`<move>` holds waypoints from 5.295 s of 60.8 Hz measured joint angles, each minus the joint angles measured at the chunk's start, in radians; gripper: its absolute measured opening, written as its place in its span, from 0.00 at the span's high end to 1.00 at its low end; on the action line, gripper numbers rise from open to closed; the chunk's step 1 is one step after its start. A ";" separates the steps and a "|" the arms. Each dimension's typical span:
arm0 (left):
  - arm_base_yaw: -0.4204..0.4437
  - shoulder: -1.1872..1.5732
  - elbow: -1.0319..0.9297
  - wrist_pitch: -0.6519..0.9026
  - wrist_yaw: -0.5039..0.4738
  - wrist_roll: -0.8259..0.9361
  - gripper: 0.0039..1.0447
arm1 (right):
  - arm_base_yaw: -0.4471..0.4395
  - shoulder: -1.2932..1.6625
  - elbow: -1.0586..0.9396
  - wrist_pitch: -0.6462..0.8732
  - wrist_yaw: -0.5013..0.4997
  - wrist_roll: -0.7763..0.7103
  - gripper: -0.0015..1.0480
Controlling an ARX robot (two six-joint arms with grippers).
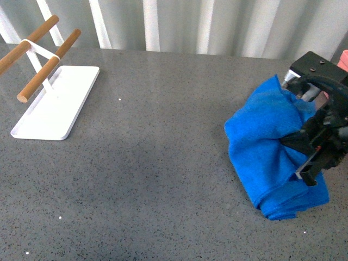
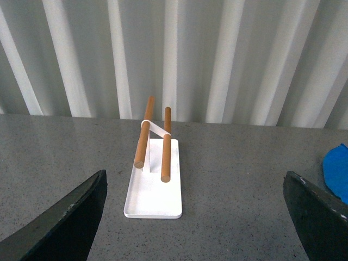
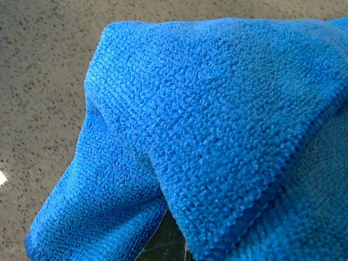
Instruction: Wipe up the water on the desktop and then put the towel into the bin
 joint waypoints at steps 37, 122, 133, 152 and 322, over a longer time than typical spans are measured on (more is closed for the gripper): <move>0.000 0.000 0.000 0.000 0.000 0.000 0.06 | -0.113 -0.245 0.213 -0.173 0.005 -0.084 0.97; 0.000 0.000 0.000 0.000 0.000 0.000 0.06 | -0.621 0.172 0.514 -0.313 0.135 -0.063 0.86; 0.000 0.000 0.000 0.000 0.000 0.000 0.06 | -0.620 0.187 0.530 -0.349 0.142 -0.100 0.57; 0.000 0.000 0.000 0.000 0.000 0.000 0.06 | -0.616 0.186 0.545 -0.359 0.145 -0.101 0.13; 0.000 0.000 0.000 0.000 0.000 0.000 0.06 | -0.114 -1.480 -0.697 0.156 0.315 0.540 0.97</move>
